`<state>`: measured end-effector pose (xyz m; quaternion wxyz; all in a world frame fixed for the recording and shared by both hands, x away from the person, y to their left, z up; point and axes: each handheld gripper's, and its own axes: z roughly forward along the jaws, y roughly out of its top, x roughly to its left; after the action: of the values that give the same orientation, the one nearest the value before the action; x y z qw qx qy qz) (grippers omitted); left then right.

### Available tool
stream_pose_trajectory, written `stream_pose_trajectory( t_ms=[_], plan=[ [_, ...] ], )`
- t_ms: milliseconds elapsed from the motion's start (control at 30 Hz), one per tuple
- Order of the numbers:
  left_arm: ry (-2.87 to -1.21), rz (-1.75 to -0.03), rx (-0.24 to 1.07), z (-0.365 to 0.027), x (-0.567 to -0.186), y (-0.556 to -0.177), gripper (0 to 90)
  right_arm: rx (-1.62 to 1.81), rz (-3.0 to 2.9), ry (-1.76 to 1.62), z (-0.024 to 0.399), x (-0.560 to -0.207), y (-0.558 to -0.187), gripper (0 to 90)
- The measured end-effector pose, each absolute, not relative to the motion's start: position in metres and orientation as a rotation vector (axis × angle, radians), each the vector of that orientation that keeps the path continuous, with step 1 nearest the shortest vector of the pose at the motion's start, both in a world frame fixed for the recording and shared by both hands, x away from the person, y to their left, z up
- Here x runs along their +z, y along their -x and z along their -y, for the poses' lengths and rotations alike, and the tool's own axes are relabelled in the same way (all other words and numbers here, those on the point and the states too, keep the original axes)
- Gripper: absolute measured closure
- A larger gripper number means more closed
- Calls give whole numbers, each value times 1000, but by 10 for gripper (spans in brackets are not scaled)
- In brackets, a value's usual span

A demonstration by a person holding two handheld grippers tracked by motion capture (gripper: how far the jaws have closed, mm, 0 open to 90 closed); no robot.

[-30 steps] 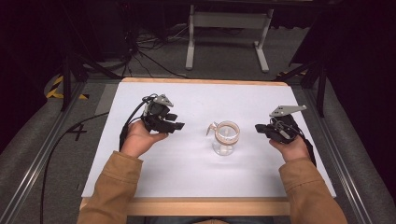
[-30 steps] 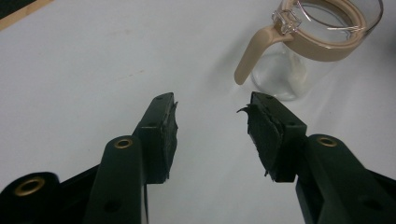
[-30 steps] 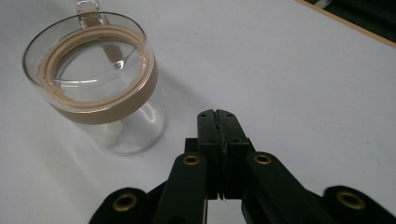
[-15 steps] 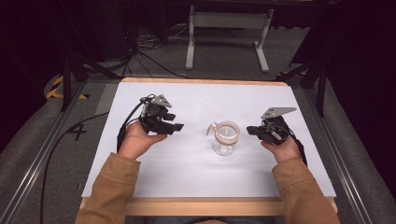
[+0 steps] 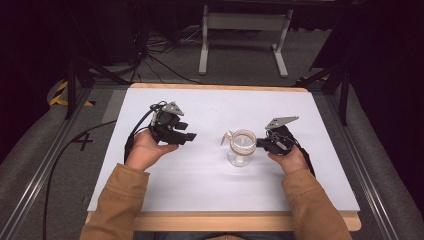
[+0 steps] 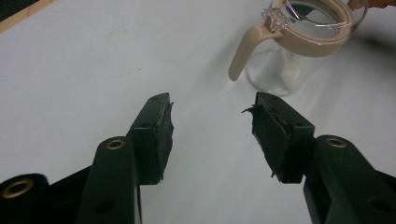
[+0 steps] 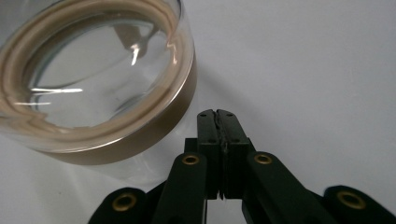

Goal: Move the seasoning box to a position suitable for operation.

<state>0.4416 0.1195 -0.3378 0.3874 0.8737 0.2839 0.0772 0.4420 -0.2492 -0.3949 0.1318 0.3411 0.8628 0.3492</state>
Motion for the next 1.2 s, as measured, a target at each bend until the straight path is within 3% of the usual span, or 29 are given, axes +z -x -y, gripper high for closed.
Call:
stream_pose_trajectory(
  t_ms=[433, 667, 933, 1200],
  plan=[
    [-2234, -714, 195, -117, -341, -443, 494, 1029, -2508, -996, 249, -400, -440, 894],
    [-2279, -678, 272, -114, -344, -443, 605, 1029, -2514, -996, 250, -401, -437, 895],
    [-2316, -758, 211, -112, -349, -449, 548, 1033, -2531, -970, 247, -398, -428, 895],
    [-2304, -784, 162, -111, -350, -452, 614, 1040, -2538, -949, 244, -394, -416, 895]
  ],
)
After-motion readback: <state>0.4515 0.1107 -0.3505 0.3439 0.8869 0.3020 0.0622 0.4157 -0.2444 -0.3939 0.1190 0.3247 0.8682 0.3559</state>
